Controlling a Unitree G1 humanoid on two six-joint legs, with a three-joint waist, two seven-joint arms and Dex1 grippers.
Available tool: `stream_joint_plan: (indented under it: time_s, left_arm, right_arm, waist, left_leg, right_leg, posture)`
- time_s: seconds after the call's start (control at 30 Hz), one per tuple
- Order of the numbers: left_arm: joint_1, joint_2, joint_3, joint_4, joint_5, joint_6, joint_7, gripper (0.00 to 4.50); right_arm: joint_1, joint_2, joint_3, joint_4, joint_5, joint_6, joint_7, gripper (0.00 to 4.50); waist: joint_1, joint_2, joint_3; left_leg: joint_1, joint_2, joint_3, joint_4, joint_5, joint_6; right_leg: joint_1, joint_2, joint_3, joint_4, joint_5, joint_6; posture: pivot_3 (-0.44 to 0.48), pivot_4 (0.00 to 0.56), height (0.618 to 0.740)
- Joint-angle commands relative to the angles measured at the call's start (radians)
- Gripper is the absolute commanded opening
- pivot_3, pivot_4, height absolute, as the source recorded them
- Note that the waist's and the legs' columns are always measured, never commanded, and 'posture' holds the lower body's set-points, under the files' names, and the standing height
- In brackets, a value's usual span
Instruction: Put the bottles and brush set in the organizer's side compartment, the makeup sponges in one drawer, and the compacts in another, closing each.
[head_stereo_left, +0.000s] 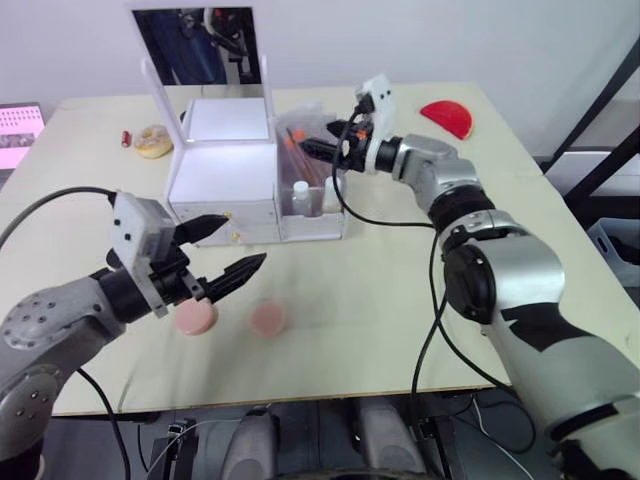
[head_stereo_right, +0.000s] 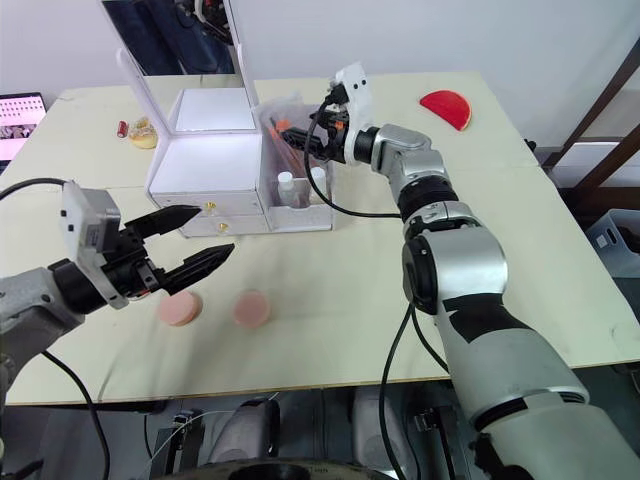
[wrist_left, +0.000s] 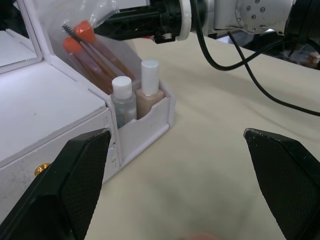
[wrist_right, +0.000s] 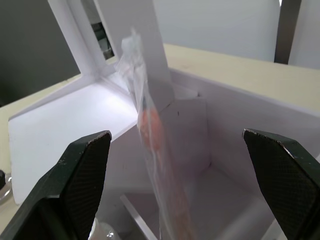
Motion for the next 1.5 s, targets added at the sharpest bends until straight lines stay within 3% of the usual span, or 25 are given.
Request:
stream_joint_plan:
  time_s: [0.03, 0.27, 0.5, 0.8, 1.2, 1.5]
  left_arm:
    - [0.004, 0.008, 0.009, -0.012, -0.005, -0.024, -0.002, 4.50]
    - [0.019, 0.006, 0.008, -0.016, 0.000, -0.030, 0.000, 4.50]
    - [0.023, 0.011, 0.005, -0.014, 0.002, -0.038, -0.002, 4.50]
    - [0.019, 0.014, 0.004, -0.011, 0.004, -0.038, -0.005, 4.50]
    - [0.016, 0.024, 0.004, -0.016, -0.007, -0.030, 0.000, 4.50]
    - [0.013, 0.026, 0.001, -0.010, -0.011, -0.029, 0.001, 4.50]
  right_arm:
    - [-0.041, 0.004, 0.010, -0.028, -0.018, -0.002, -0.014, 3.53]
    - [-0.048, 0.005, 0.003, -0.028, -0.013, 0.011, -0.006, 0.05]
    - [-0.059, 0.017, -0.092, -0.028, 0.078, 0.086, -0.010, 0.05]
    - [-0.052, 0.052, -0.171, -0.023, 0.130, 0.131, -0.156, 0.05]
    - [-0.027, 0.090, -0.084, -0.006, 0.008, 0.081, -0.375, 0.05]
    - [-0.034, 0.084, -0.069, -0.006, -0.007, 0.098, -0.368, 0.05]
  waist:
    - [0.000, 0.000, 0.000]
    - [0.000, 0.000, 0.000]
    - [0.000, 0.000, 0.000]
    - [0.000, 0.000, 0.000]
    - [0.000, 0.000, 0.000]
    - [0.000, 0.000, 0.000]
  left_leg:
    - [0.000, 0.000, 0.000, 0.000, 0.000, 0.000]
    - [0.000, 0.000, 0.000, 0.000, 0.000, 0.000]
    - [0.000, 0.000, 0.000, 0.000, 0.000, 0.000]
    - [0.000, 0.000, 0.000, 0.000, 0.000, 0.000]
    - [0.000, 0.000, 0.000, 0.000, 0.000, 0.000]
    - [0.000, 0.000, 0.000, 0.000, 0.000, 0.000]
  right_leg:
    - [0.000, 0.000, 0.000, 0.000, 0.000, 0.000]
    - [0.000, 0.000, 0.000, 0.000, 0.000, 0.000]
    - [0.000, 0.000, 0.000, 0.000, 0.000, 0.000]
    - [0.000, 0.000, 0.000, 0.000, 0.000, 0.000]
    - [0.000, 0.000, 0.000, 0.000, 0.000, 0.000]
    - [0.000, 0.000, 0.000, 0.000, 0.000, 0.000]
  posture:
    - [0.000, 0.150, 0.739]
    - [0.000, 0.150, 0.739]
    - [0.000, 0.150, 0.739]
    - [0.000, 0.150, 0.739]
    - [0.000, 0.150, 0.739]
    - [0.000, 0.150, 0.739]
